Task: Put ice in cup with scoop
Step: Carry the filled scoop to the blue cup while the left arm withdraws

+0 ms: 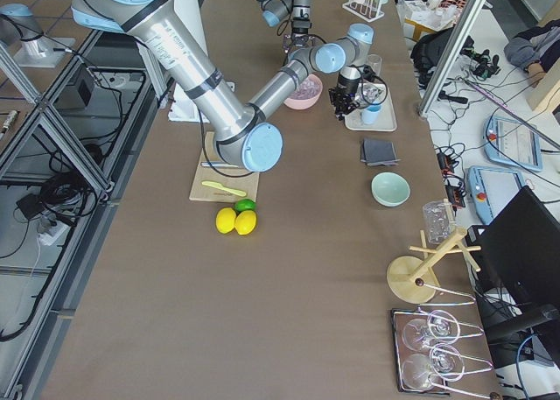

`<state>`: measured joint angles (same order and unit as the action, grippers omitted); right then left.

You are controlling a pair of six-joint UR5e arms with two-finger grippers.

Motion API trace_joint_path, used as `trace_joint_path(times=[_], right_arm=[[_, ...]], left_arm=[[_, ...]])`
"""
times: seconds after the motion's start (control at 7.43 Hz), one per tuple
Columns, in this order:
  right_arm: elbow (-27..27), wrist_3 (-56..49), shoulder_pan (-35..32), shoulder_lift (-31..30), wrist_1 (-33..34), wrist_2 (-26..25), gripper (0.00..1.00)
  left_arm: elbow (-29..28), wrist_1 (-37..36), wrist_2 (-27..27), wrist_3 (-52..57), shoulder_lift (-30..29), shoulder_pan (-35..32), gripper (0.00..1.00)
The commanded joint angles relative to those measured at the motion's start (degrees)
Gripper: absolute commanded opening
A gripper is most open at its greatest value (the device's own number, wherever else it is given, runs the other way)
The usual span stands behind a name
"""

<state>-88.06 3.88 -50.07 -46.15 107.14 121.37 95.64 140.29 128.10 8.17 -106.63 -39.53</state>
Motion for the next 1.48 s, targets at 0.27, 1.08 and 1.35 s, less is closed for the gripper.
trace_joint_path(times=[0.27,1.08,1.35], right_arm=[[10.4,-9.4,-0.1,11.2,16.5,-2.5,0.0],[21.8,-18.6,0.0,19.7,23.8,-9.2,0.0],[22.9,-19.5,0.0,20.1,23.9,-10.2,0.0]], left_arm=[[8.1,-18.7,5.2,-0.1,0.7,-4.9,0.99],[8.2,-30.7,21.6,-0.8,7.8,-30.9,0.99],[1.1,-30.7,28.5,-0.8,10.3,-39.4,0.99]])
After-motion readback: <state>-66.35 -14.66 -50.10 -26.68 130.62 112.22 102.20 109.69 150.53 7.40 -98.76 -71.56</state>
